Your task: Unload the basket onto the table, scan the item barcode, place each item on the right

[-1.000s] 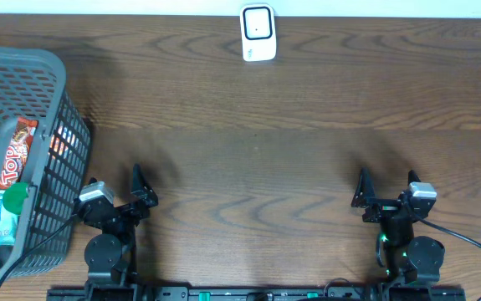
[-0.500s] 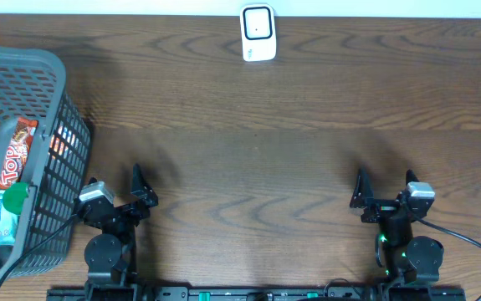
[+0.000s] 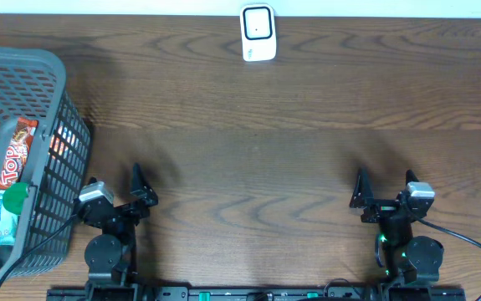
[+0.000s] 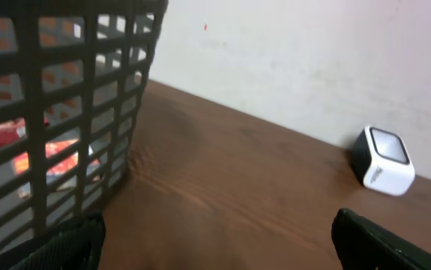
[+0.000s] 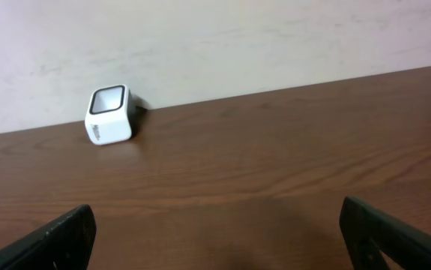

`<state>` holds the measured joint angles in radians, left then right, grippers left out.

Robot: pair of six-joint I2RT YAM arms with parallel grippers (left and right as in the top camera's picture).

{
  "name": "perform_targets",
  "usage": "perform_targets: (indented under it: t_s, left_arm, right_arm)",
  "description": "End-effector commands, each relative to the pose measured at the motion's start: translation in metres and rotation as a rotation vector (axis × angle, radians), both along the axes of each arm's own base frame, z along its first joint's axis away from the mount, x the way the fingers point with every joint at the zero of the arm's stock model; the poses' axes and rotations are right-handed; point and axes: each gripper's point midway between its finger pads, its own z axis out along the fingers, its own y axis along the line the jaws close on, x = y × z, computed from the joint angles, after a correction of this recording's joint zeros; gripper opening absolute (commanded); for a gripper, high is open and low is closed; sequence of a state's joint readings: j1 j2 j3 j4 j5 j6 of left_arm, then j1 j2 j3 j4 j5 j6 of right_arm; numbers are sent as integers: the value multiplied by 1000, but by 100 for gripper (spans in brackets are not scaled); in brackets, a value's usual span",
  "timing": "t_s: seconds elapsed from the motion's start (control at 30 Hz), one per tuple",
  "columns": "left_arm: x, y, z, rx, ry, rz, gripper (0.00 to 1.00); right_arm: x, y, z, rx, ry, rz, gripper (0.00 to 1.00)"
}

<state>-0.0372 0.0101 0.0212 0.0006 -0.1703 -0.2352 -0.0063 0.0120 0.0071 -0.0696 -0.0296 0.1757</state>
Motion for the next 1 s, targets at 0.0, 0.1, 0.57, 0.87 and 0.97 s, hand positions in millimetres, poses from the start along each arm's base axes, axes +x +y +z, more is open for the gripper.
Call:
perform_targets:
  t_s: [0.0,0.1,0.57,0.87,0.97]
  left_arm:
    - [3,-16,-4,-2,1,-94,97]
    - [0,-57,3,41,5,-340,97]
    - [1,-81,157,46,299,-496,97]
    - [32,-77,211,-15,463,-478,97]
    - [47,-36,234,-102,522,-239,97]
  right_arm:
    - [0,2,-1,7,4,8,99]
    - [0,2,-1,7,4,8,99]
    - [0,2,-1,7,4,8,99]
    - [0,2,-1,7,4,8,99]
    - [0,2,-1,7,4,8,99]
